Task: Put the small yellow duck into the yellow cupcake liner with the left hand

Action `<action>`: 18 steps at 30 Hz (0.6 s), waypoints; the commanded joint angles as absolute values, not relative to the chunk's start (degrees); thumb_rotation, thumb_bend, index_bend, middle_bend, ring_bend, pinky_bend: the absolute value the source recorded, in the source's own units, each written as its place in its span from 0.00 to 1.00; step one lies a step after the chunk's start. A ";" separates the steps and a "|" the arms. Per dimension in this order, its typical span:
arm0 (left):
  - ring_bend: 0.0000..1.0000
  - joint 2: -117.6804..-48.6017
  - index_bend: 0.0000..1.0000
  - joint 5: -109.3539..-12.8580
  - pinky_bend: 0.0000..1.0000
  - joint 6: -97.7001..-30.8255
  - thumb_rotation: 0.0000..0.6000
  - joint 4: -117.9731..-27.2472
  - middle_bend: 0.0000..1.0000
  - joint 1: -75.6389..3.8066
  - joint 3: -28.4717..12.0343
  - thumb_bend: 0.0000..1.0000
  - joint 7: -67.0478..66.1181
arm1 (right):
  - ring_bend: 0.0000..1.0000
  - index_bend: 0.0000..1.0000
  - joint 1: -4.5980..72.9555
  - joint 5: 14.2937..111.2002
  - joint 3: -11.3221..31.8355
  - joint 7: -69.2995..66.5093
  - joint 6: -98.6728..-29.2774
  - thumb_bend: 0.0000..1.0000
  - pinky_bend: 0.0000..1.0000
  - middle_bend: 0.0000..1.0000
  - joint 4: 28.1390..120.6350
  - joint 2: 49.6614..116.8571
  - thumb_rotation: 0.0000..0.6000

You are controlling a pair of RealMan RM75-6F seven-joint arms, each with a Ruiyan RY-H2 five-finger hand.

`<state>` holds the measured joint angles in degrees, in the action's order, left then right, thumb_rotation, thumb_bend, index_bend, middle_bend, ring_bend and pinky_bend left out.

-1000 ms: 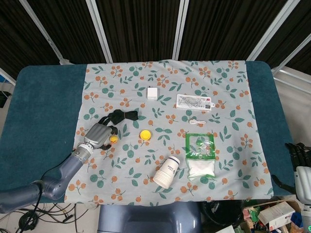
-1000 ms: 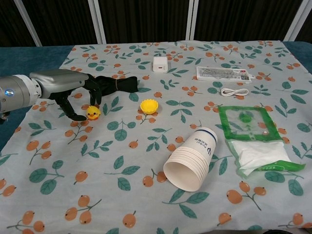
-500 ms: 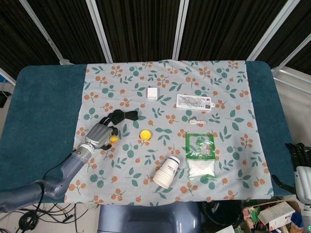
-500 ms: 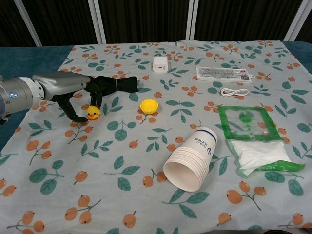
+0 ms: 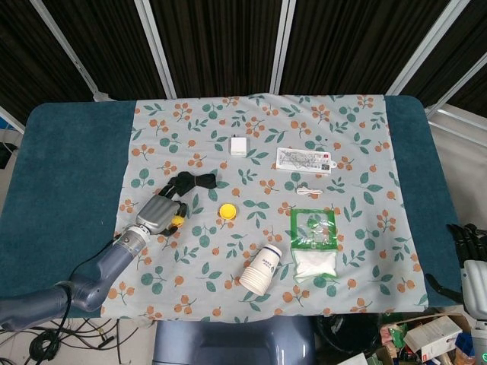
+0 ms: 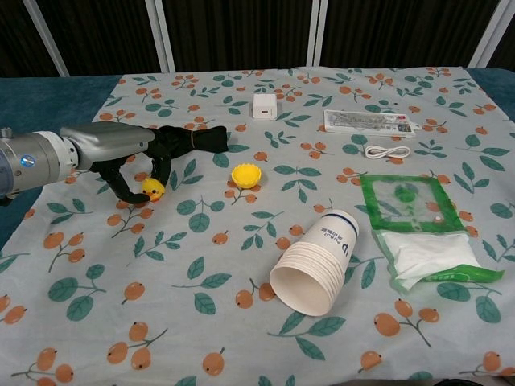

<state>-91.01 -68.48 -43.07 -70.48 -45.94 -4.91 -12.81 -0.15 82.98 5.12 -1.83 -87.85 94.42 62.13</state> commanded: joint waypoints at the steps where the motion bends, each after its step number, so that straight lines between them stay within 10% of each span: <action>1: 0.02 -90.92 0.47 -68.97 0.00 -43.26 1.00 -70.56 0.47 -45.92 -4.86 0.34 -12.27 | 0.09 0.09 -0.13 82.94 5.14 -1.80 -87.83 0.12 0.18 0.08 94.41 62.15 1.00; 18: 0.03 -88.93 0.48 -70.79 0.00 -46.76 1.00 -73.36 0.48 -45.49 -6.99 0.35 -8.81 | 0.09 0.09 -0.22 83.18 5.13 -1.85 -88.15 0.12 0.18 0.08 94.56 62.19 1.00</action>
<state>-89.02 -70.54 -46.28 -73.00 -45.46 -6.53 -9.30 -0.22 83.18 5.13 -1.85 -88.15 94.56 62.19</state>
